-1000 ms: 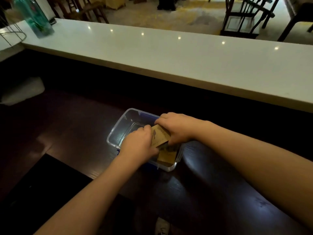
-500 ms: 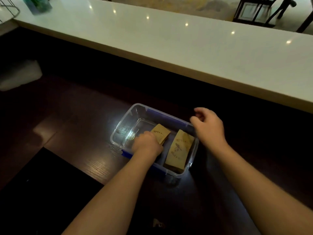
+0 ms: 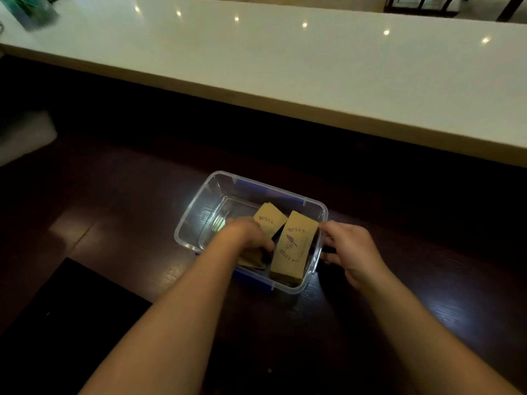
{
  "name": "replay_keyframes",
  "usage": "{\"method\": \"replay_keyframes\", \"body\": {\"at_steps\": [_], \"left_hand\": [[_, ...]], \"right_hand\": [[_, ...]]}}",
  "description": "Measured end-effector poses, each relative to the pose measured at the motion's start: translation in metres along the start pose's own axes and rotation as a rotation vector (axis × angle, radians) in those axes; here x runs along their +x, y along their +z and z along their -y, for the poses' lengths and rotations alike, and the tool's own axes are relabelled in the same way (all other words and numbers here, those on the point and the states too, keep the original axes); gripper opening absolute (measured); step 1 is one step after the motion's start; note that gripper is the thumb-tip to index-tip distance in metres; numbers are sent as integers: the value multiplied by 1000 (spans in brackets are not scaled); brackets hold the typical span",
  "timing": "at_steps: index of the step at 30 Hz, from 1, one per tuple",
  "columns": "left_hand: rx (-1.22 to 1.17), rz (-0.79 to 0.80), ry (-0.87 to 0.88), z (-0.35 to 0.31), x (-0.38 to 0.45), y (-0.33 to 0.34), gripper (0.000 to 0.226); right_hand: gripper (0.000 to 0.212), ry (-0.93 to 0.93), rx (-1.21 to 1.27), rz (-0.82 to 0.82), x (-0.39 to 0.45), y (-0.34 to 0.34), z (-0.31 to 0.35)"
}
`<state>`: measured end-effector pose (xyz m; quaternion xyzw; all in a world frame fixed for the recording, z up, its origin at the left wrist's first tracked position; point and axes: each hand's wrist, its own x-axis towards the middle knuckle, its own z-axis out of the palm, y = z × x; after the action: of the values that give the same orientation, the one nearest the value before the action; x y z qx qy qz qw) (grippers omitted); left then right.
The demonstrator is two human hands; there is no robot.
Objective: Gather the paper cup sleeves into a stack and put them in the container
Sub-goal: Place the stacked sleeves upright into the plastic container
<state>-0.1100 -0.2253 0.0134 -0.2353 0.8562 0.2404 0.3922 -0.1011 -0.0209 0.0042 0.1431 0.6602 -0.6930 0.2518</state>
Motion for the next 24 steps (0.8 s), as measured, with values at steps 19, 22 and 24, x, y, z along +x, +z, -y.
{"method": "replay_keyframes", "body": {"at_steps": [19, 22, 24], "left_hand": [[-532, 116, 24, 1, 2, -16, 18], [-473, 109, 103, -1, 7, -17, 36], [-403, 36, 160, -3, 9, -16, 40]], "right_hand": [[22, 34, 29, -4, -5, 7, 2], [21, 38, 36, 2, -5, 6, 2], [20, 42, 37, 6, -5, 5, 2]]}}
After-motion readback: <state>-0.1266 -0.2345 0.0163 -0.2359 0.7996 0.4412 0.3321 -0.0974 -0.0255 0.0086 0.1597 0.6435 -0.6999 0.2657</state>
